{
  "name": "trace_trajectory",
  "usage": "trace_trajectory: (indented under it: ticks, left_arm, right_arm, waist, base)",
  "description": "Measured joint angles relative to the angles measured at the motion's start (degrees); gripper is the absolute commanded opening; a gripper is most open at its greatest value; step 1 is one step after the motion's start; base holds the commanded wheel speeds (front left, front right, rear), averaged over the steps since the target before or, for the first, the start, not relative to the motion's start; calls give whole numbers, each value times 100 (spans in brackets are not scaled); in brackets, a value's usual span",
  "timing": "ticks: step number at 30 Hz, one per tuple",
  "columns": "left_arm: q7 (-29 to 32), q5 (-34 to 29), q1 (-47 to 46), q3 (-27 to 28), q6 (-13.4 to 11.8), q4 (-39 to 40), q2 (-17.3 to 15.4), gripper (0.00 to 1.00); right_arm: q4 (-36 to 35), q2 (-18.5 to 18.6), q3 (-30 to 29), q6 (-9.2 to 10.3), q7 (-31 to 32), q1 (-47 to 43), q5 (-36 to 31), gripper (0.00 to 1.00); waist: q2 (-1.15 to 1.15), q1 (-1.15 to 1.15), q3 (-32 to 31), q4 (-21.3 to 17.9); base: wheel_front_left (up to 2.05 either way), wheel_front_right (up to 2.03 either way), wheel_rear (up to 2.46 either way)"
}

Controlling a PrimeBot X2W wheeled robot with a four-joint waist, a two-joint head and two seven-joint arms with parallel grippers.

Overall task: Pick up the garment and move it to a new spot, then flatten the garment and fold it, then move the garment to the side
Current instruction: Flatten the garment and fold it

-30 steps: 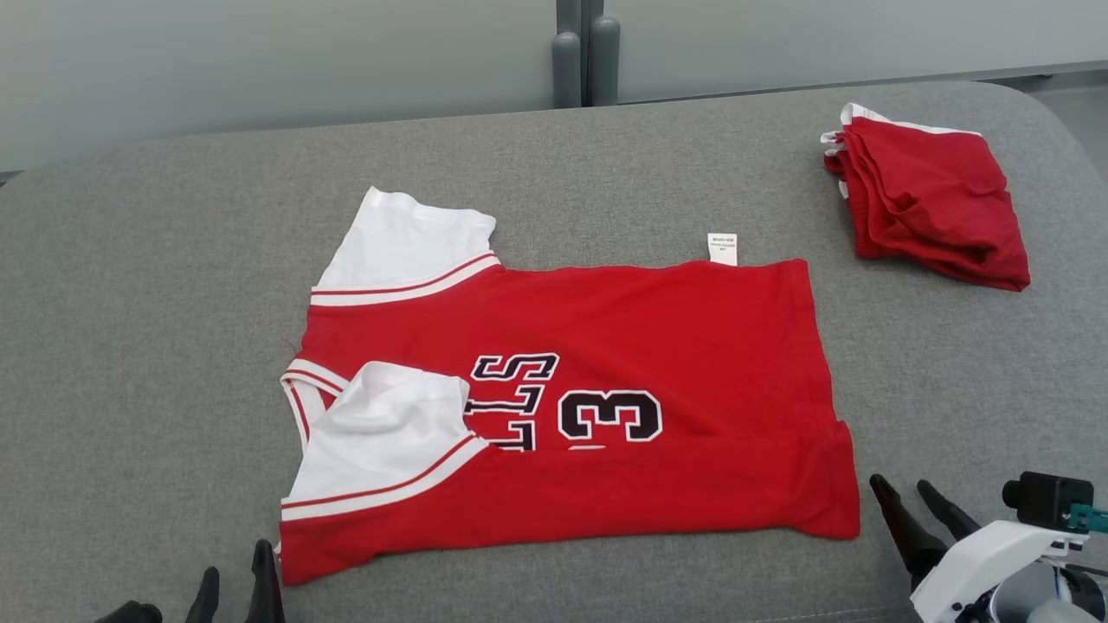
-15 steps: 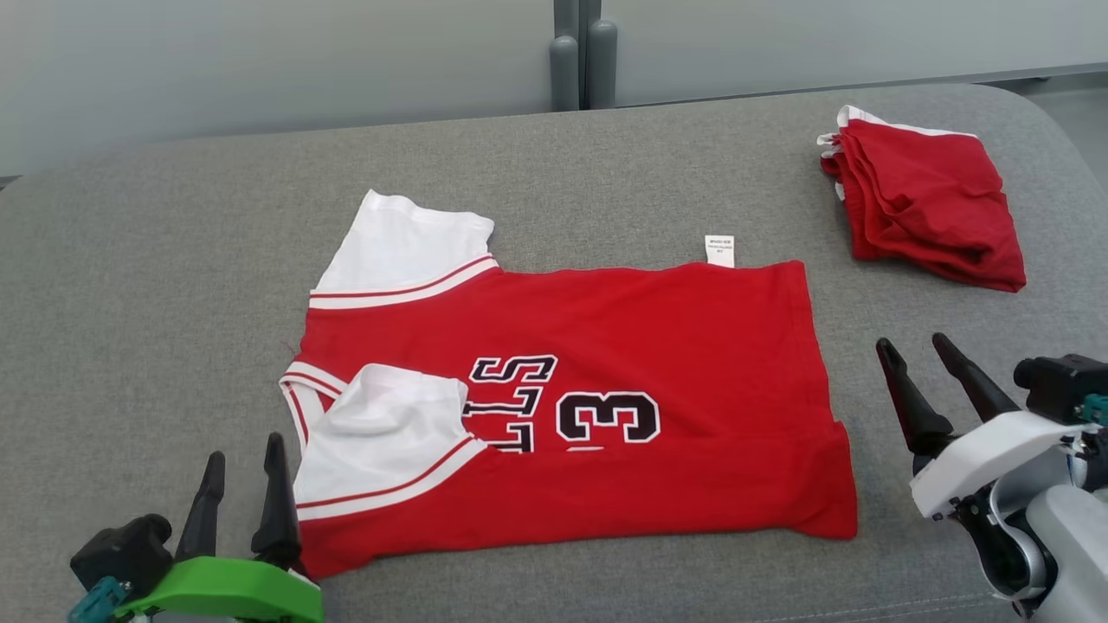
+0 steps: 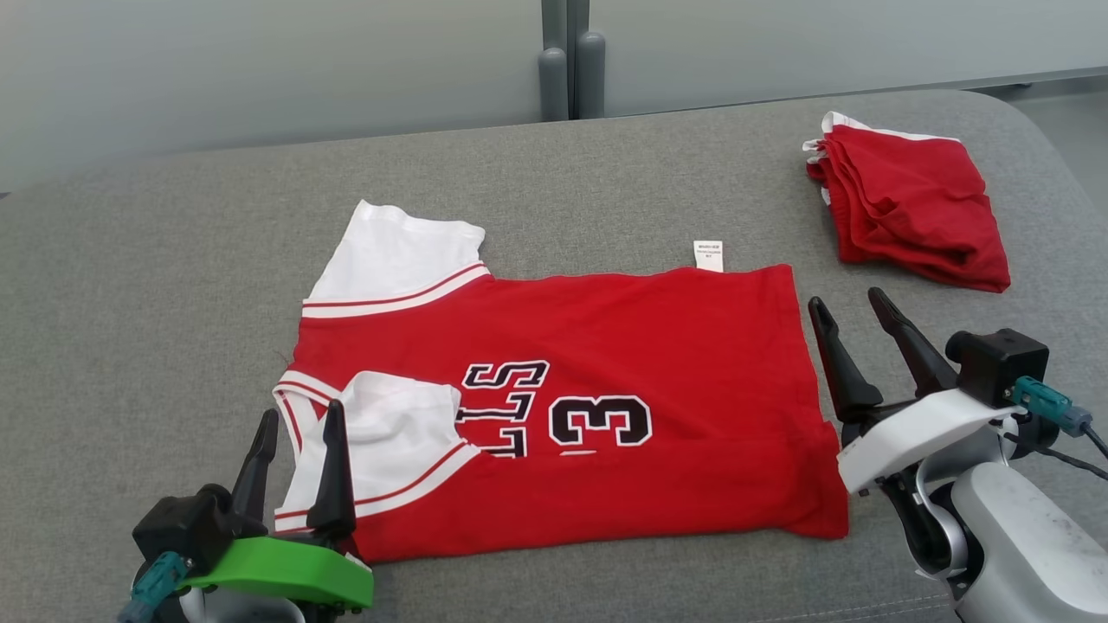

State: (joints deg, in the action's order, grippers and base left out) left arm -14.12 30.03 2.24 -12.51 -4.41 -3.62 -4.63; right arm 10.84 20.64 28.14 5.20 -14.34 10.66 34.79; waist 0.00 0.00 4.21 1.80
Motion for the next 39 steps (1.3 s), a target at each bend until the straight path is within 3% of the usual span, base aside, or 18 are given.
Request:
trace_trajectory:
  ticks: [13, 20, 29, 39]
  left_arm:
    - [-11, -208, -47, -30, -66, -3, 35, 100]
    - [78, -412, -696, -62, -66, -347, -114, 100]
    - [739, -501, -1959, 36, -113, -1076, -274, 100]
    - [1635, -631, -3339, 296, -145, -2002, -667, 100]
  right_arm:
    - [-183, -189, -154, 104, 0, -5, -366, 100]
    - [-225, -236, -186, 131, -1, -36, -460, 100]
    - [-353, -258, -130, 143, -2, -20, -631, 100]
    - [-755, -214, -46, 143, -8, 378, -826, 100]
  waist:
    - [0, 0, -55, -41]
    - [0, 0, 22, -67]
    - [0, 0, 282, -246]
    - [0, 0, 919, -648]
  base:
    - [0, 0, 0]
    - [0, 0, 0]
    - [0, 0, 0]
    - [0, 0, 0]
